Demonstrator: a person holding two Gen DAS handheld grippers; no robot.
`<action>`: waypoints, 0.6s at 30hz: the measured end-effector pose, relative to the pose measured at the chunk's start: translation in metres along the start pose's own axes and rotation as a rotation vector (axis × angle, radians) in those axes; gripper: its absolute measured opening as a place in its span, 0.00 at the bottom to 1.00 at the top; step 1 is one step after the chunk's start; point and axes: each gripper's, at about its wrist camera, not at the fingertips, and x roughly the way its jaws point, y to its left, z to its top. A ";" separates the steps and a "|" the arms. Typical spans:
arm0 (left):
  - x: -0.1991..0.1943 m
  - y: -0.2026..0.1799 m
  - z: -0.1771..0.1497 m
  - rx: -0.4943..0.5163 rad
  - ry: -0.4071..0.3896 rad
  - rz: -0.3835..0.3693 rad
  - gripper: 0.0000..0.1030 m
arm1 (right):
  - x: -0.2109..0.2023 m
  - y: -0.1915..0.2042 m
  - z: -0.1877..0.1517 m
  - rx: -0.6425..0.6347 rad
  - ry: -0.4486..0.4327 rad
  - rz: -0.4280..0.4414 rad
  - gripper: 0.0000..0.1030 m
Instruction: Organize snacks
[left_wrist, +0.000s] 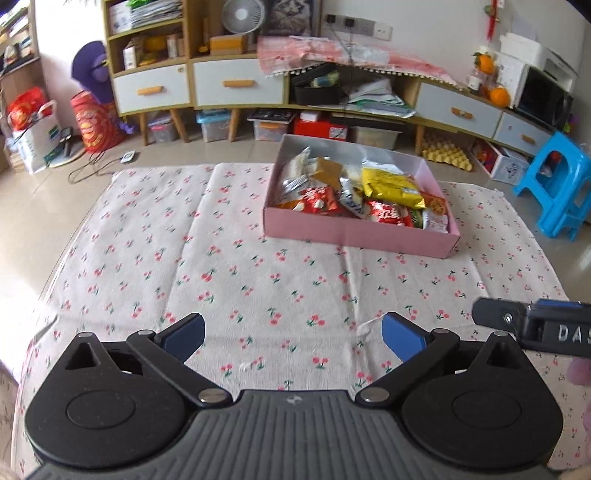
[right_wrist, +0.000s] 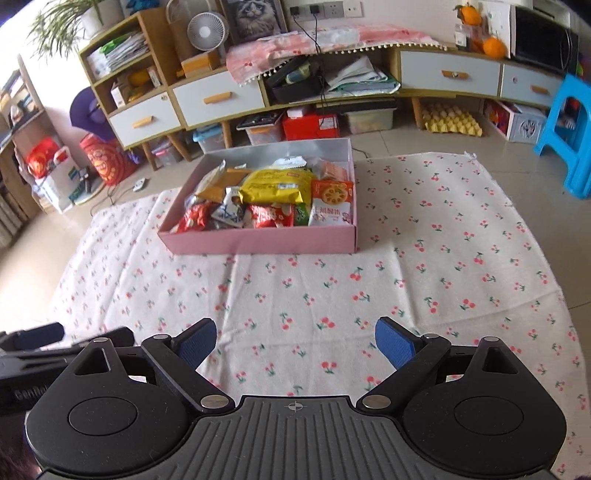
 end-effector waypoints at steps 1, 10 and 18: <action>-0.001 0.001 -0.001 -0.009 0.003 -0.007 0.99 | -0.001 -0.001 -0.002 0.007 0.004 0.003 0.92; -0.010 -0.002 -0.008 -0.003 -0.001 0.033 0.99 | -0.008 0.009 -0.010 -0.049 -0.009 -0.004 0.92; -0.004 -0.003 -0.011 -0.001 0.033 0.041 0.99 | -0.008 0.011 -0.013 -0.076 -0.020 -0.029 0.92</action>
